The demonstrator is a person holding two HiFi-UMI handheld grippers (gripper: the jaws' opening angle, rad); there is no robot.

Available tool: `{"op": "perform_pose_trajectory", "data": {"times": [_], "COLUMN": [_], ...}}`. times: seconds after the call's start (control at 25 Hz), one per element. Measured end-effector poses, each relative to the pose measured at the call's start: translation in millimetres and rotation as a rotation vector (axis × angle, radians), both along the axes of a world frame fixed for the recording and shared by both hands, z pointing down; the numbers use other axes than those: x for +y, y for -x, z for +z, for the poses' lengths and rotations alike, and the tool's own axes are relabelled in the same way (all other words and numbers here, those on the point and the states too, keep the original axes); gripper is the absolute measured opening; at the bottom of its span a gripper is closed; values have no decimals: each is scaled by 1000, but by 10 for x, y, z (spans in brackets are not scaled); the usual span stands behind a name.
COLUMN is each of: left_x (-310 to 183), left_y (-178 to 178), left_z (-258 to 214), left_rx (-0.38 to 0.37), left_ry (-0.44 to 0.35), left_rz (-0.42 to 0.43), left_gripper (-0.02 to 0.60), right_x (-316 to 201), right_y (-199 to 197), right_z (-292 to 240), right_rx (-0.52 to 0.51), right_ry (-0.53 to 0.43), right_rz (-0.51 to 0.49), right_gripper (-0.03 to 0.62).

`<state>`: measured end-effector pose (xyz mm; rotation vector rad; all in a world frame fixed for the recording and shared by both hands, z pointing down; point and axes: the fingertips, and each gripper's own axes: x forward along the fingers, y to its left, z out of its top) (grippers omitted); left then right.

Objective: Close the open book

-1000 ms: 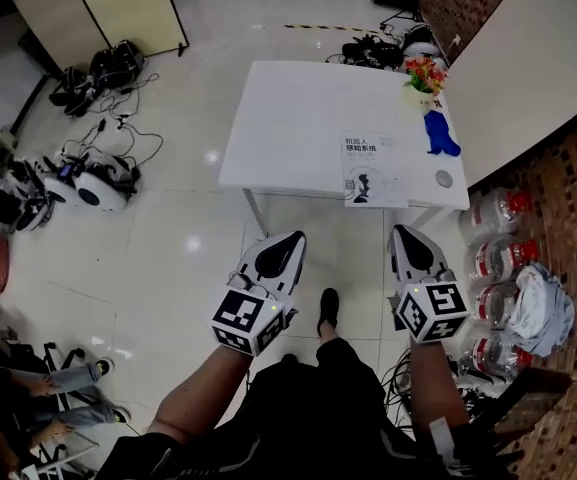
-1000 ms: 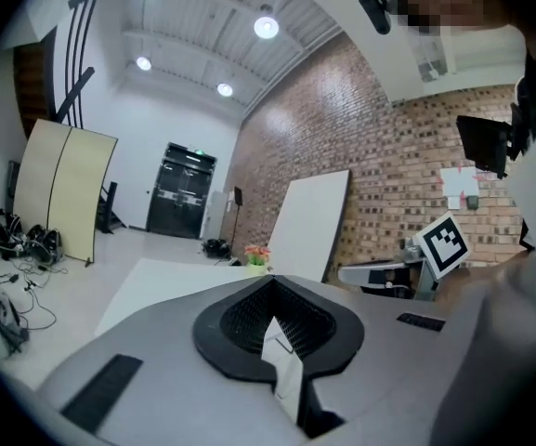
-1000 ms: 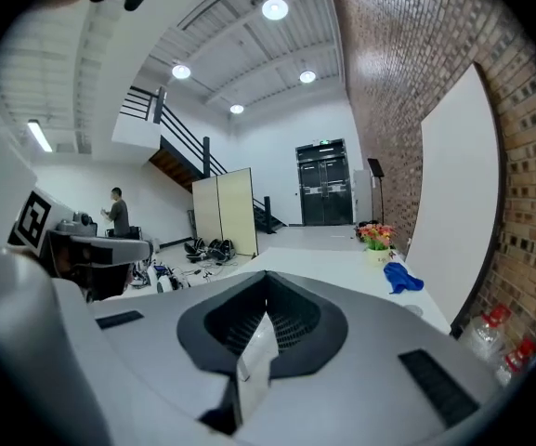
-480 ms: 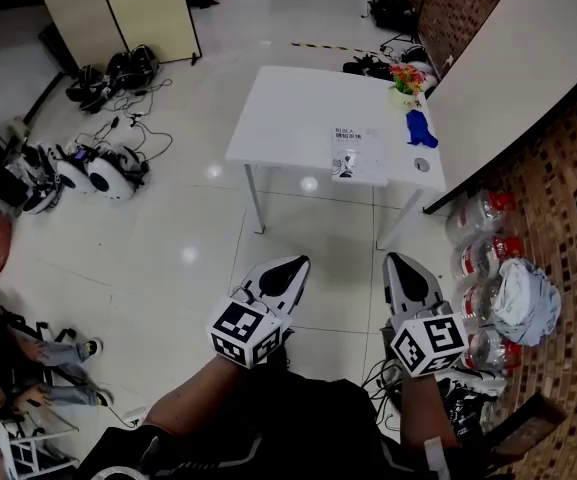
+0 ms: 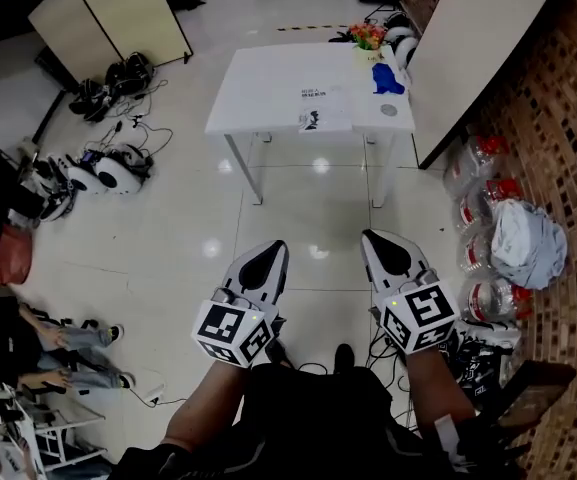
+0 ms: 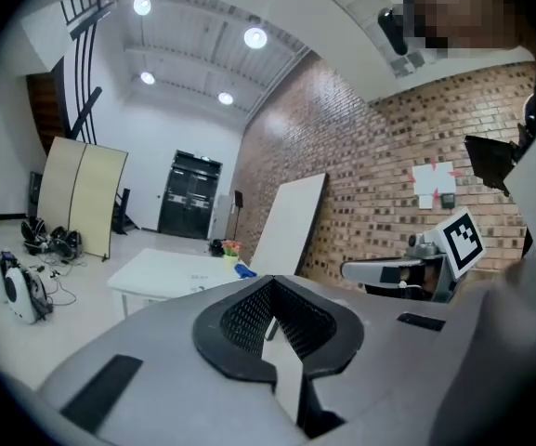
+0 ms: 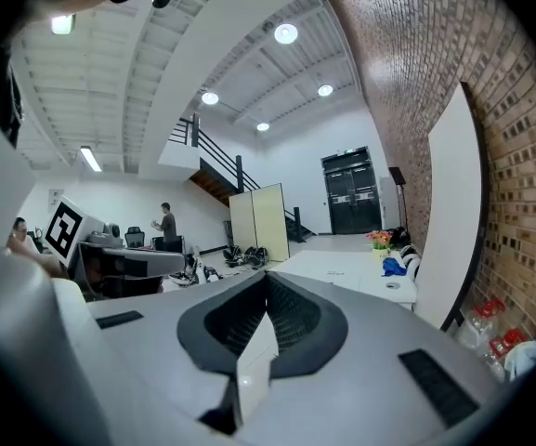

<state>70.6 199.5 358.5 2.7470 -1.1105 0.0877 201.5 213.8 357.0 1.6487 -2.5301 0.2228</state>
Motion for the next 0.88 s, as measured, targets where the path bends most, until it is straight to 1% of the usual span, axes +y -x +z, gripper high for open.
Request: {"op": "perform_pose_trajectory", "data": {"times": [0.08,0.16,0.32,0.44,0.52,0.68,0.76,0.88], "left_x": [197,375,699,987,1162,1421,1542,1699], "left_y": [25,123,427,720,928,1265,1328,1315], "left_z": [-38,-71,-30,-9,-12,18,-12,-56], "left_rx": [-20,-33,-18,-18,-16,-21,-12,4], "left_ry": [-12,-29,-33,-40,-44,-26,-22,-23], "left_rz": [9,16,21,51,73,96,104,101], "left_gripper": [2,2,2,2,2,2,2,2], "right_x": [162,330,642,914,1086,1420,1577,1777], "right_y": [90,205,532,802,968,1266,1336,1324], "right_z": [-38,-93,-125,-94,-77,-65,-103,-129], "right_rx": [-1,-2,-8,-30,-24,-55,-53,-31], "right_ry": [-7,-26,-64,-51,-39,-10,-11,-7], "right_rz": [-18,-26,-37,-11,13,41,39,30], "right_gripper": [0,0,0,0,0,0,0,0]}}
